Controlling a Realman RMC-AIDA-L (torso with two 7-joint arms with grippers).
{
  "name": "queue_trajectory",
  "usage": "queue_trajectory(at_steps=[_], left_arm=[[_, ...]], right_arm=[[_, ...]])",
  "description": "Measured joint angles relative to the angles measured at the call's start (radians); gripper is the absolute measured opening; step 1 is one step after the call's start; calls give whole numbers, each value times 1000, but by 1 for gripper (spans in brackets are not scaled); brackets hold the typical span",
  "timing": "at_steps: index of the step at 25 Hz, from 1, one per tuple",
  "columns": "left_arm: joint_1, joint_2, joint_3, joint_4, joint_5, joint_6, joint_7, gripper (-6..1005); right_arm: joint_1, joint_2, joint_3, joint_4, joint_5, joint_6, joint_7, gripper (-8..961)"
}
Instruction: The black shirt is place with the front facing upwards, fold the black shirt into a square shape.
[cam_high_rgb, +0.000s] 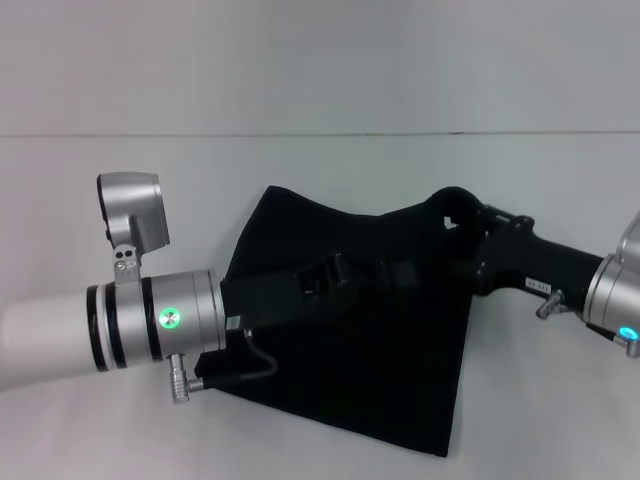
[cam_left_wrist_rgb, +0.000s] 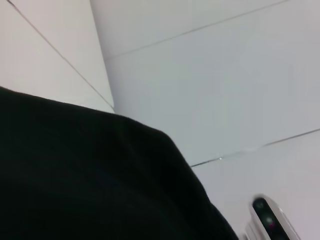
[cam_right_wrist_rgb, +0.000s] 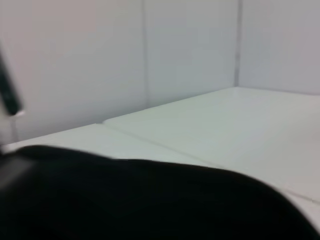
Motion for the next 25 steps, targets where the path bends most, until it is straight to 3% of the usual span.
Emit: queue_trajectory(at_steps=[9, 17, 25], left_arm=[[9, -1, 12, 5, 11, 54, 35, 41], [36, 0, 81, 3, 16, 26, 36, 52], [51, -3, 124, -6, 18, -39, 48, 62]], right_arm=[[13, 0, 2, 1, 63, 42, 0, 826], [-8, -2, 14, 0, 64, 46, 0, 827], [-53, -7, 125, -10, 66, 61, -6, 827]])
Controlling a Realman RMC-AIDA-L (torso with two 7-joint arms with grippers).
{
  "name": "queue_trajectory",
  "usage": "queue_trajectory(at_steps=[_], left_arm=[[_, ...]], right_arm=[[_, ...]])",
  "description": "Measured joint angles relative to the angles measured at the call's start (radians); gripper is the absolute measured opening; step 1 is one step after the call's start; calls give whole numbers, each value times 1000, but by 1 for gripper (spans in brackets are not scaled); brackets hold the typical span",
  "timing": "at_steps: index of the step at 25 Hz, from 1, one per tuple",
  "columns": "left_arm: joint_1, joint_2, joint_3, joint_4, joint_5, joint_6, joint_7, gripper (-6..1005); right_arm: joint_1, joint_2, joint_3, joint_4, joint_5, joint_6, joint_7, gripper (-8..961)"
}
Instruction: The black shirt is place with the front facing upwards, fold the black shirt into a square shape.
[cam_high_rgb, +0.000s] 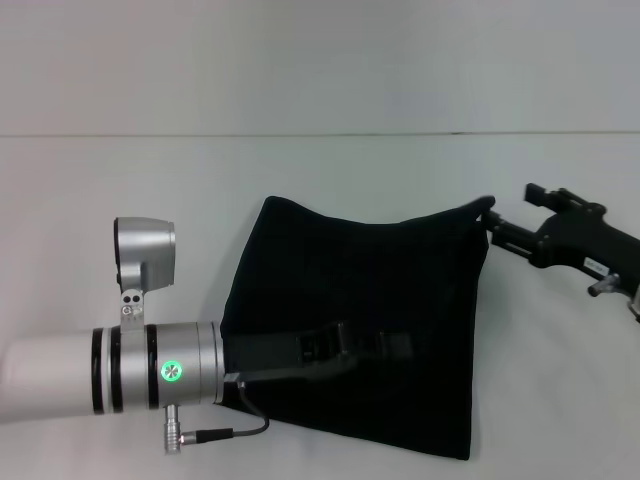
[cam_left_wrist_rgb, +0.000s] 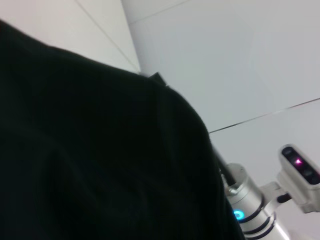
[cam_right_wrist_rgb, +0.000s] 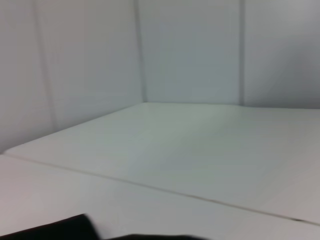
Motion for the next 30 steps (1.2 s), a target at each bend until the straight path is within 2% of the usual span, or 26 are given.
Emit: queue_trajectory(at_steps=[9, 14, 19, 24, 30], left_arm=[[-5, -5, 56, -20, 5, -20, 0, 74], [-3, -6, 59, -28, -4, -12, 16, 80], [-1, -3, 56, -21, -28, 67, 65, 87], [-8, 0, 61, 27, -30, 167, 103, 357], [53, 12, 51, 188, -25, 223, 168, 645]], right_arm=[[-24, -1, 111, 1, 10, 17, -22, 827], [-35, -1, 123, 7, 64, -1, -22, 827], [-53, 0, 124, 9, 102, -44, -23, 827], [-66, 0, 127, 10, 115, -99, -23, 827], [-75, -2, 107, 10, 97, -192, -39, 827]])
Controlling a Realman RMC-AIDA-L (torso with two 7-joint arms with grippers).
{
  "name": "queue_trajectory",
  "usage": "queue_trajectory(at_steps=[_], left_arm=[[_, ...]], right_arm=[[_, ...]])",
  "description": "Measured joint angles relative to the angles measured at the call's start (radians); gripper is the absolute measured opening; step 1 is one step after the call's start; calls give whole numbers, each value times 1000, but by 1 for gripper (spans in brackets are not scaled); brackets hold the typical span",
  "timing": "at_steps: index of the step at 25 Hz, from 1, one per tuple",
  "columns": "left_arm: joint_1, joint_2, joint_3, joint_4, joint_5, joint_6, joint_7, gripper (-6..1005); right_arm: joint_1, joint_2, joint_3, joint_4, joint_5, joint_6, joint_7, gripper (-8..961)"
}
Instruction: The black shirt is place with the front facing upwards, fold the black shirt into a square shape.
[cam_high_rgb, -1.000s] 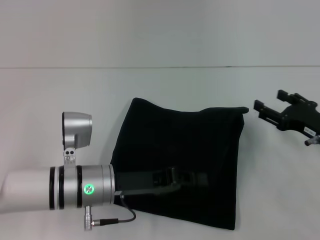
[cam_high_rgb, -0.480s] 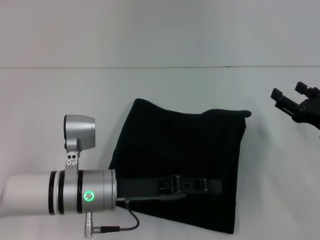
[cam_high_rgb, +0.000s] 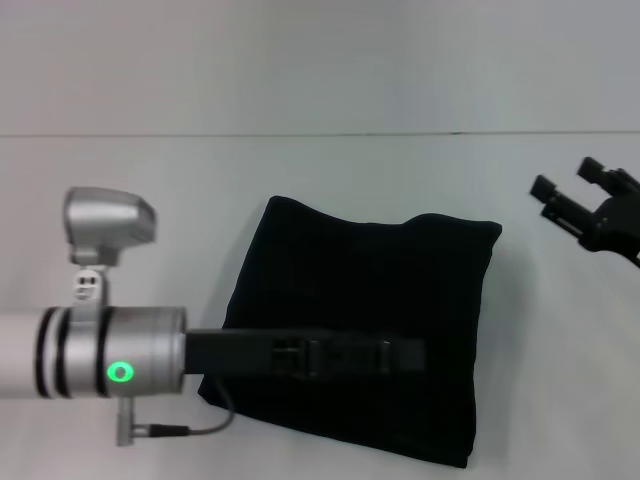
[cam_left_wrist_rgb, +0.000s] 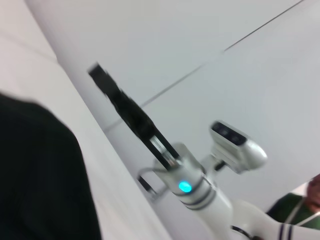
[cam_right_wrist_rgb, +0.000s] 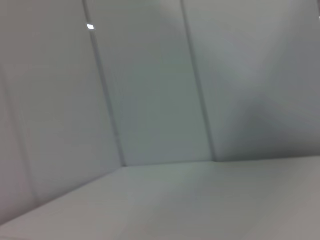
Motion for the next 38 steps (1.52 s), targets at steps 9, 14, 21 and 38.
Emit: queue_trajectory(at_steps=[9, 14, 21, 38], left_arm=[[73, 27, -143, 73, -4, -62, 181, 869], [93, 26, -217, 68, -5, -71, 204, 946], [110, 23, -235, 67, -6, -88, 201, 965], [111, 21, -249, 65, -8, -90, 208, 965]], right_arm=[[113, 9, -265, 45, -19, -61, -68, 827], [145, 9, -337, 68, -20, 35, -62, 827], [104, 6, -345, 94, -20, 106, -59, 826], [69, 6, -324, 105, -3, 239, -57, 826]])
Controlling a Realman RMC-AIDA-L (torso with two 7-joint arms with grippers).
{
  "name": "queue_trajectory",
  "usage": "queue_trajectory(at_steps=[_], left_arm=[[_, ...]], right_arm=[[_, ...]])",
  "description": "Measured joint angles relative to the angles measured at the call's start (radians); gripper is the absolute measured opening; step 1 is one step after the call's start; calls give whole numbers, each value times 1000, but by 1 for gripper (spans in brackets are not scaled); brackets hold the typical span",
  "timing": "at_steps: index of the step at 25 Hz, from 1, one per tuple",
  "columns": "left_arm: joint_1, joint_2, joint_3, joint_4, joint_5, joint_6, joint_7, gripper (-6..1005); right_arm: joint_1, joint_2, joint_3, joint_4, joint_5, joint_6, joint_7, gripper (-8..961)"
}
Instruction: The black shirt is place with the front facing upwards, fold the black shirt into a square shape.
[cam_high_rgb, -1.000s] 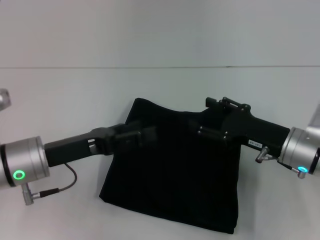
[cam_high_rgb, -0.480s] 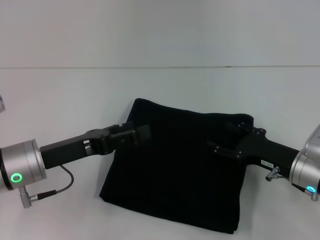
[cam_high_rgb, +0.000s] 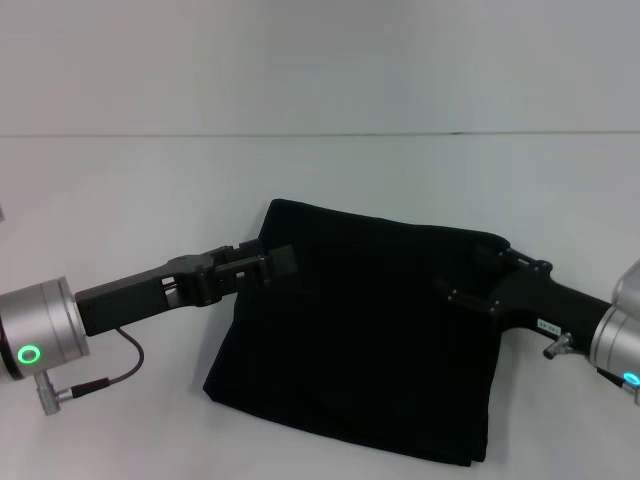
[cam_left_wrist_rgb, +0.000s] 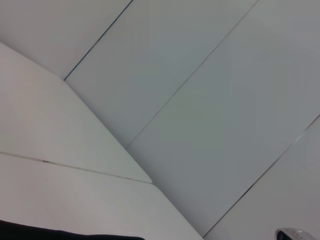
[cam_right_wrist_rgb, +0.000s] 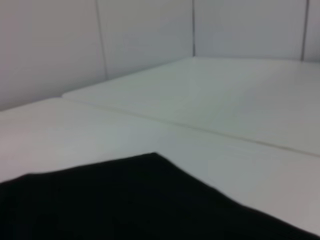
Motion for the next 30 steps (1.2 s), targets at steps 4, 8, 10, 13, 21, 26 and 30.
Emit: queue_trajectory(at_steps=[4, 8, 10, 13, 21, 26, 30], left_arm=[[2, 3, 0, -7, -3, 1, 1, 965], [5, 7, -9, -9, -8, 2, 1, 965], [6, 8, -20, -10, -8, 1, 1, 965], [7, 9, -31, -10, -8, -4, 1, 965], [8, 10, -70, -11, -8, -25, -1, 965], [10, 12, -75, -11, -8, -46, -3, 964], [10, 13, -75, -13, -8, -56, -5, 964]], right_arm=[[-25, -2, 47, -13, 40, -73, -7, 826], [-77, -6, 61, -49, 50, -202, -13, 827], [-97, -7, 49, -63, 29, -262, -25, 827], [-107, -7, 39, -62, -24, -298, -46, 827], [-119, -4, 35, -18, -95, -202, -52, 827], [-124, -4, 29, -16, -95, -153, -52, 827], [-122, -4, 29, -15, -96, -122, -48, 827]])
